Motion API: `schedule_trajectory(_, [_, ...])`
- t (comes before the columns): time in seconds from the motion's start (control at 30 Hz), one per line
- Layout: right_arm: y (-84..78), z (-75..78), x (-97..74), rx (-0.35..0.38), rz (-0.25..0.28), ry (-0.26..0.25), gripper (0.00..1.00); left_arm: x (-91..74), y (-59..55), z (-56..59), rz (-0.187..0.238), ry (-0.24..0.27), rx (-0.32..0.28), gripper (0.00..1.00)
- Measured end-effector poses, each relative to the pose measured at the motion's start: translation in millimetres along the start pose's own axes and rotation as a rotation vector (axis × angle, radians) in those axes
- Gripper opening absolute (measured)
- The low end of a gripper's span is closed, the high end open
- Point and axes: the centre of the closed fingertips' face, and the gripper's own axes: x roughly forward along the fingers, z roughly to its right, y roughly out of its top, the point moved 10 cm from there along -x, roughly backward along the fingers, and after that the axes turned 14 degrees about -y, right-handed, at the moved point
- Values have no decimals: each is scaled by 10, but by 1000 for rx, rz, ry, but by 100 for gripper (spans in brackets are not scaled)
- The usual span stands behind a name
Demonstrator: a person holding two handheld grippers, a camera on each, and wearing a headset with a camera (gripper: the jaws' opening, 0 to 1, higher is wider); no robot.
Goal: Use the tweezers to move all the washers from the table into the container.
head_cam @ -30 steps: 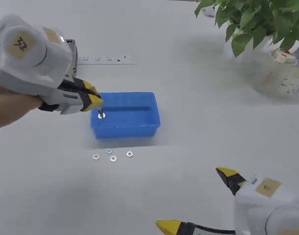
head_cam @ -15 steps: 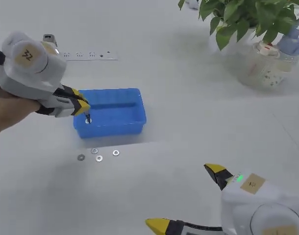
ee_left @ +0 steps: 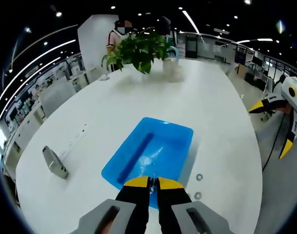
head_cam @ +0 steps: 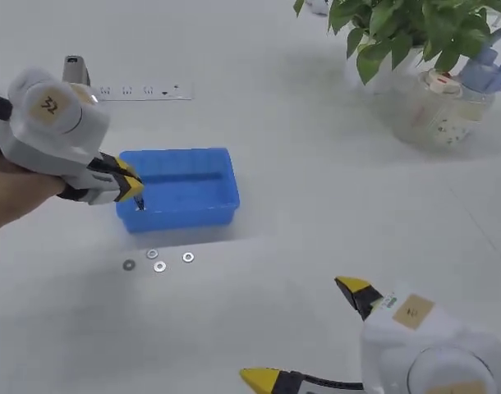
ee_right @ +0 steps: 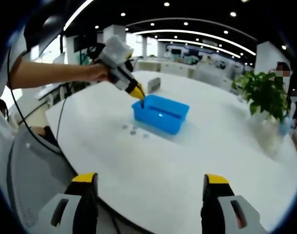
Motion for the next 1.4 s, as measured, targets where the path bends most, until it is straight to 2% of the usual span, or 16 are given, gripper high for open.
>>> schedule_trajectory(0.13, [2, 1, -2, -1, 2, -2, 87, 0, -8, 4, 7, 11, 14, 1])
schedule_trajectory(0.47, [3, 2, -6, -9, 4, -12, 86, -43, -5, 29, 0, 23, 3, 2])
schedule_trajectory(0.77, [5, 1, -12, -20, 7, -19, 85, -185, 50, 94, 18, 43, 12, 2])
schedule_trajectory(1.07, [15, -9, -22, -29, 13, -16, 84, -371, 55, 227, 37, 71, 29, 2])
schedule_trajectory(1.4, [20, -13, -29, -37, 18, -14, 83, -620, 70, 431, 58, 105, 55, 2])
